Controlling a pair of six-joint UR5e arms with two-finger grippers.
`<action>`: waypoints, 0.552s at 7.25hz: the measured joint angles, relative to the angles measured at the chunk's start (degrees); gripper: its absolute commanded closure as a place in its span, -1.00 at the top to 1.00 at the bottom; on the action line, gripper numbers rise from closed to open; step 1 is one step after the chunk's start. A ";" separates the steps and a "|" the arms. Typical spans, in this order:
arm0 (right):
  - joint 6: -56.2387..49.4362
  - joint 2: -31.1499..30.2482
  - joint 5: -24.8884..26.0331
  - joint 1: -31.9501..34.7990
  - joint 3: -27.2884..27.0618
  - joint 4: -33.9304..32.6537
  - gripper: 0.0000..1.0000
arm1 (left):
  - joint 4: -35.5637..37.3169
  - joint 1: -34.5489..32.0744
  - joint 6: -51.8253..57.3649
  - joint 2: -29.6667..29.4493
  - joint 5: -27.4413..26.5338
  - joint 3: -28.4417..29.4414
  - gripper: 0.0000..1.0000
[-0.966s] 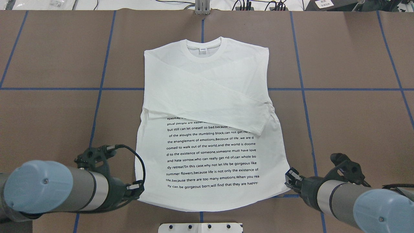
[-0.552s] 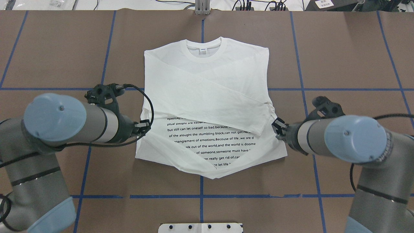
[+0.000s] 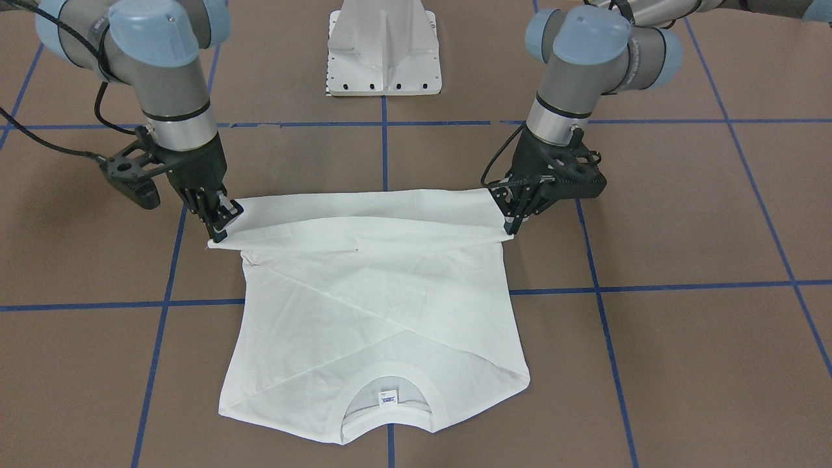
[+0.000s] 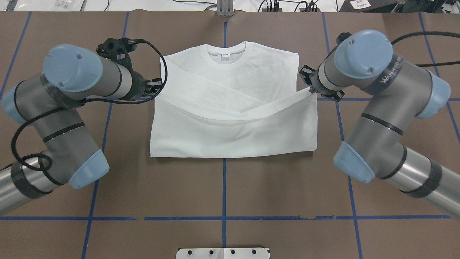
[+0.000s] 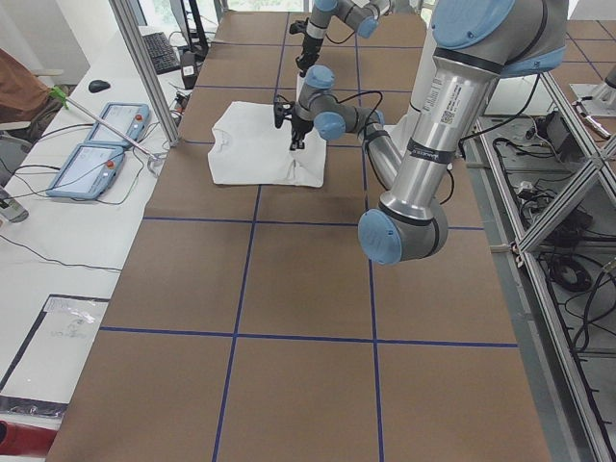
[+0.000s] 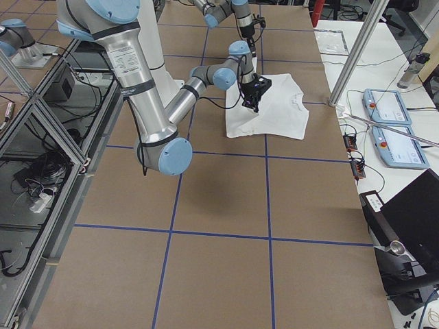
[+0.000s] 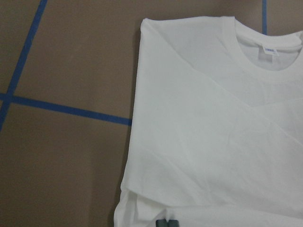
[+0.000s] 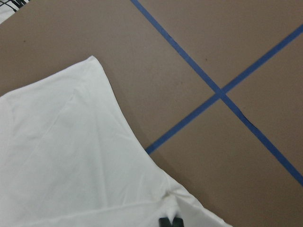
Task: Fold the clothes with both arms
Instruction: 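Lift the hem with both grippers and fold it toward the collar, then open both grippers and raise them away from the folded shirt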
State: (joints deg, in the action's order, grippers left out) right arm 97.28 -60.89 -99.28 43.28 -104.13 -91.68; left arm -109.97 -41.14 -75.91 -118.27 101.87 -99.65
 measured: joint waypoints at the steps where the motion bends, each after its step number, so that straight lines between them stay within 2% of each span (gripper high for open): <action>1: -1.18 4.35 -0.08 1.63 7.39 1.48 -1.00 | -5.70 -1.51 0.33 -1.83 -0.07 6.61 -1.00; 2: -1.66 8.16 -0.11 2.91 15.14 4.99 -1.00 | -10.76 -3.01 0.79 -3.75 -0.16 13.04 -1.00; 4: -1.99 13.53 -0.16 4.58 27.74 11.80 -1.00 | -15.24 -4.91 1.32 -7.71 -1.01 21.77 -1.00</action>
State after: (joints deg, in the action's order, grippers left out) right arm 95.29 -47.36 -99.44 47.86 -76.39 -79.89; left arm -125.21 -46.05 -74.59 -125.97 100.86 -77.88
